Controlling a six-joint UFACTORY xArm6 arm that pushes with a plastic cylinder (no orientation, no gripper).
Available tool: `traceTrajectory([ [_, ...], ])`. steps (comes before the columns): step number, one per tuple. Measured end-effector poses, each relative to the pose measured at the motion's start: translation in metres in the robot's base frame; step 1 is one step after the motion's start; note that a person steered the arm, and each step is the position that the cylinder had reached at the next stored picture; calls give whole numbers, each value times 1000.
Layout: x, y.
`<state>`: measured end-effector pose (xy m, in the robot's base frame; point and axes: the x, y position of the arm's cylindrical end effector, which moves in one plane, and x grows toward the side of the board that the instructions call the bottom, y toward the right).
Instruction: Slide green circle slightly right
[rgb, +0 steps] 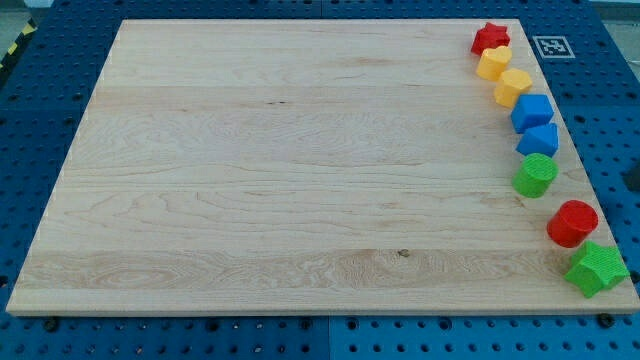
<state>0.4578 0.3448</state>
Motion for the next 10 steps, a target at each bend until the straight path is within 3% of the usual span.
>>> traceTrajectory([
  [2, -224, -20],
  [3, -266, -40],
  [4, -266, -46],
  [6, -259, -252],
  [7, -203, -330],
  [8, -136, -358],
  [9, -134, -359],
  [10, -84, -345],
])
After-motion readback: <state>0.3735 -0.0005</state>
